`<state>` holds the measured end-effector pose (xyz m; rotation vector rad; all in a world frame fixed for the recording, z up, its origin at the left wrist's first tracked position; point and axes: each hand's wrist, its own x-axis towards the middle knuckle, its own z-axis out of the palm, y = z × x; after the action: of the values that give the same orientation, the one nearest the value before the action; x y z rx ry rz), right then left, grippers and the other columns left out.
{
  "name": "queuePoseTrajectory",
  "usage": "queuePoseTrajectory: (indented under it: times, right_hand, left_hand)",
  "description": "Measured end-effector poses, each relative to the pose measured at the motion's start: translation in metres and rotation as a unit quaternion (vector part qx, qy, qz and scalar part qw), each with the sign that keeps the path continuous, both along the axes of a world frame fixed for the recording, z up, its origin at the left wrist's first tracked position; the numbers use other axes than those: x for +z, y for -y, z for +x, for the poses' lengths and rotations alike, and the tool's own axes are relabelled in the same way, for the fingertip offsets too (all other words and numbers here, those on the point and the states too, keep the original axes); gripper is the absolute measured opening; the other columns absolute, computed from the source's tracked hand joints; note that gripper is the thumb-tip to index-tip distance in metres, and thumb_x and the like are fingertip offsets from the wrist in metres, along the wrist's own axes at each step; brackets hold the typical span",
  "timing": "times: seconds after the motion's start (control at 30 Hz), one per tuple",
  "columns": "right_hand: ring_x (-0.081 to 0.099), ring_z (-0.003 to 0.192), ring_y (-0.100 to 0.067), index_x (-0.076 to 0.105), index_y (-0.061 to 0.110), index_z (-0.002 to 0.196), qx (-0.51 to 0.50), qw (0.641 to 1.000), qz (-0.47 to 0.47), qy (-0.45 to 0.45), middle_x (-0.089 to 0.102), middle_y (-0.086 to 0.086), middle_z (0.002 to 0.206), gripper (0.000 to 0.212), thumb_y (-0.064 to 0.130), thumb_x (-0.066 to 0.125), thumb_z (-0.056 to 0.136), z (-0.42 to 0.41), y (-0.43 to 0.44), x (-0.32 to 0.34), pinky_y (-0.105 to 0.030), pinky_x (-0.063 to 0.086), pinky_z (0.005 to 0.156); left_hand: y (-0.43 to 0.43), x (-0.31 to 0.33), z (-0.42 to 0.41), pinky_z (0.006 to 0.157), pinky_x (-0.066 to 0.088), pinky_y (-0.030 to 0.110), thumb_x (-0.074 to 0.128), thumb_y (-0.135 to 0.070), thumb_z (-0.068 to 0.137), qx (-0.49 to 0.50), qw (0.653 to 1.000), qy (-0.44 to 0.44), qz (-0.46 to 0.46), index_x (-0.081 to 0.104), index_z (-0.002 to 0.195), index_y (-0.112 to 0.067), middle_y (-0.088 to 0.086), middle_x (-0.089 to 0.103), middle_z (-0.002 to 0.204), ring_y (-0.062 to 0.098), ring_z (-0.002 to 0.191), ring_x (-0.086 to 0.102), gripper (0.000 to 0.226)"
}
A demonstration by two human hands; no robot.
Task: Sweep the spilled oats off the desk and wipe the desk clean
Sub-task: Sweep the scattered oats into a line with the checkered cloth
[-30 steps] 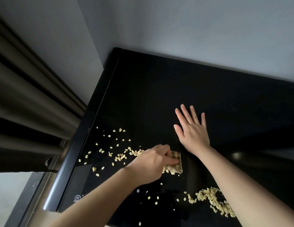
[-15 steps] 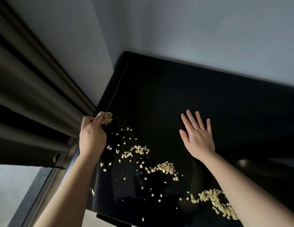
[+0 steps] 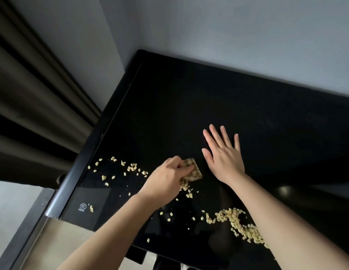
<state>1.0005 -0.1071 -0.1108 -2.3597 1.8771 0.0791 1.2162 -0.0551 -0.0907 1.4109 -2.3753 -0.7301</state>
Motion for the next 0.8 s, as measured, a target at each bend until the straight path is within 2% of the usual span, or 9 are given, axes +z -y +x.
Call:
queuePoseTrajectory:
  times: [0.1,0.2,0.27,0.37,0.5,0.6,0.8]
  right_hand:
    - [-0.001,0.149,-0.023,0.006,0.030,0.154,0.006,1.000,0.008,-0.003,0.003,0.004,0.163,0.061,0.053,0.006,0.097,-0.013,-0.017,0.001,-0.055,0.005,0.119]
    - [-0.004,0.149,-0.022,0.002,0.030,0.154,0.012,1.000,0.018,-0.011,-0.002,0.005,0.162,0.061,0.054,0.006,0.098,-0.017,-0.020,0.002,-0.054,0.002,0.119]
    - [-0.004,0.149,-0.022,0.003,0.030,0.154,0.014,1.000,0.013,-0.012,-0.002,0.005,0.162,0.062,0.055,0.004,0.097,-0.017,-0.020,0.001,-0.054,0.001,0.118]
    - [0.002,0.149,-0.023,0.009,0.030,0.154,0.013,1.000,0.000,-0.010,0.005,0.004,0.162,0.063,0.055,0.004,0.096,-0.016,-0.020,0.000,-0.054,0.003,0.118]
    - [0.005,0.149,-0.024,0.010,0.030,0.154,0.012,1.000,-0.004,-0.004,0.008,0.004,0.162,0.062,0.054,0.005,0.096,-0.016,-0.020,-0.001,-0.055,0.006,0.118]
    - [0.005,0.150,-0.024,0.009,0.030,0.154,0.011,1.000,-0.002,-0.005,0.007,0.004,0.163,0.063,0.054,0.004,0.096,-0.015,-0.020,-0.001,-0.055,0.005,0.118]
    - [0.002,0.150,-0.023,0.007,0.031,0.154,0.007,1.000,-0.004,-0.004,0.004,0.004,0.163,0.065,0.055,0.001,0.094,-0.014,-0.020,0.000,-0.054,0.003,0.119]
  left_hand:
    - [-0.017,0.003,-0.004,0.083,0.048,0.023,0.052,0.005,0.086,-0.039,0.998,-0.036,0.037,0.060,0.131,-0.019,-0.001,0.049,0.104,0.014,0.092,0.052,0.051]
    - [-0.012,0.013,0.009,0.070,0.044,0.013,0.055,0.007,0.087,0.074,0.994,-0.077,0.015,0.061,0.129,-0.019,-0.002,0.049,0.101,0.006,0.080,0.050,0.049]
    - [0.002,0.021,0.029,0.068,0.043,0.017,0.057,0.009,0.085,0.200,0.976,-0.074,-0.041,0.065,0.124,-0.017,0.002,0.053,0.098,0.013,0.079,0.054,0.048]
    - [0.022,0.026,0.077,0.080,0.043,0.027,0.053,0.009,0.083,0.363,0.926,-0.026,-0.099,0.066,0.122,-0.014,0.010,0.055,0.099,0.028,0.090,0.058,0.047]
    - [0.019,0.015,0.130,0.090,0.044,0.041,0.046,0.003,0.083,0.490,0.868,0.059,-0.054,0.062,0.129,-0.019,0.016,0.051,0.110,0.038,0.104,0.053,0.054]
    - [0.012,0.004,0.129,0.090,0.042,0.037,0.046,0.004,0.084,0.490,0.870,0.031,-0.033,0.063,0.127,-0.017,0.015,0.053,0.106,0.037,0.103,0.055,0.051]
    - [0.000,-0.002,0.037,0.078,0.042,0.025,0.053,0.005,0.081,0.307,0.951,0.008,-0.019,0.064,0.125,-0.025,0.002,0.054,0.103,0.026,0.095,0.057,0.055]
